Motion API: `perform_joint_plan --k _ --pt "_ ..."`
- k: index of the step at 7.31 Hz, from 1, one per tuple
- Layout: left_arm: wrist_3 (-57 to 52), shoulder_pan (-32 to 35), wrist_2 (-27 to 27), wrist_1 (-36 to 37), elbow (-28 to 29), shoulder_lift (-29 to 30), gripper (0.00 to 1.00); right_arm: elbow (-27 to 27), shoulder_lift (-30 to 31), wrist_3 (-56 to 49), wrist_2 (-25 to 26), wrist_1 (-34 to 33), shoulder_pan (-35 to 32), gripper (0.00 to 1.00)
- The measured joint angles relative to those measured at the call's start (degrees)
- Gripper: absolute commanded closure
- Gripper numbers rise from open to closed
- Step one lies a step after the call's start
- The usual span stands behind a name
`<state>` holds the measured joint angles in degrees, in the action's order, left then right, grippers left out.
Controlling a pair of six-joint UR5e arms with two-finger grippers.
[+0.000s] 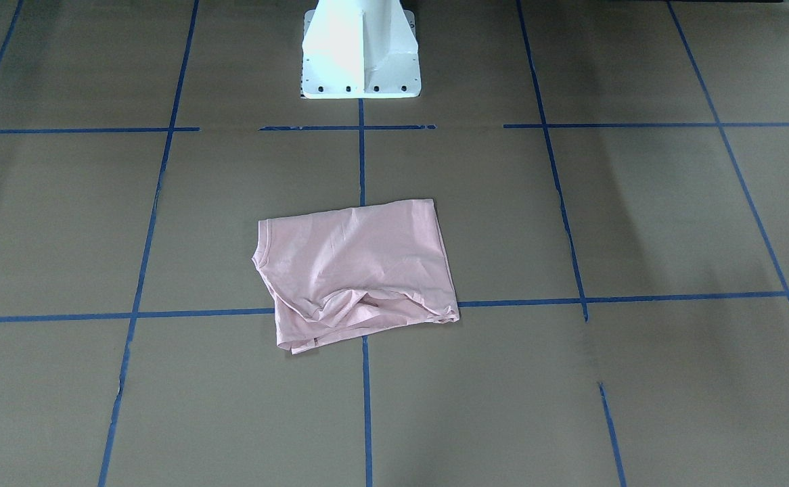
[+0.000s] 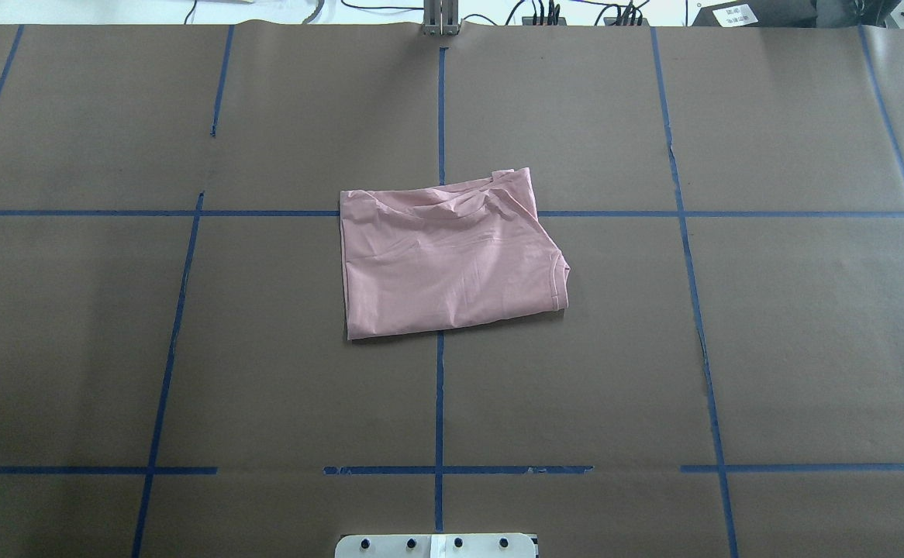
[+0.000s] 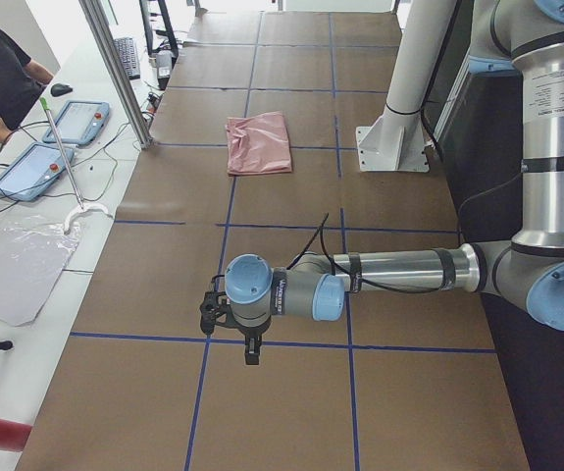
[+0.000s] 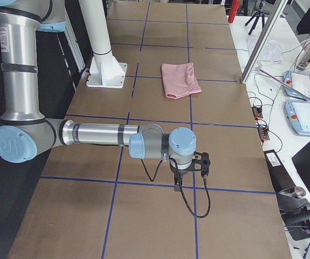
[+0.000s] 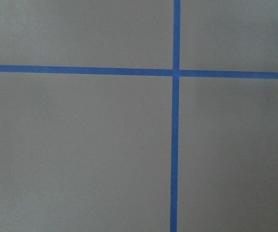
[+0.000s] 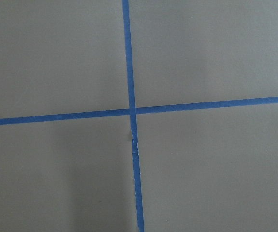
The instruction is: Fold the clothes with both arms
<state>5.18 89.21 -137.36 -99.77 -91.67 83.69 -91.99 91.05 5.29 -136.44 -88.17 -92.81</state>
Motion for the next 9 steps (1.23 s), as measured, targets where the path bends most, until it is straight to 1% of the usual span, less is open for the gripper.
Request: perform_joint_plan --k 2,5,7,9 --pt "0.0 0.0 -0.4 0.0 0.0 0.1 0.00 0.1 0.0 1.0 0.0 -0.1 0.0 0.00" --pt "0.0 0.0 -2.8 -0.5 -1.3 1.0 0.00 0.1 0.1 1.4 -0.1 0.0 0.0 0.00" --pt "0.0 0.0 -2.8 -0.6 -3.3 1.4 0.00 0.0 0.4 1.4 -0.1 0.1 0.0 0.00" --pt "-0.1 0.5 -2.1 -0.6 -3.9 1.3 0.00 0.1 0.5 1.4 -0.1 0.1 0.0 0.00"
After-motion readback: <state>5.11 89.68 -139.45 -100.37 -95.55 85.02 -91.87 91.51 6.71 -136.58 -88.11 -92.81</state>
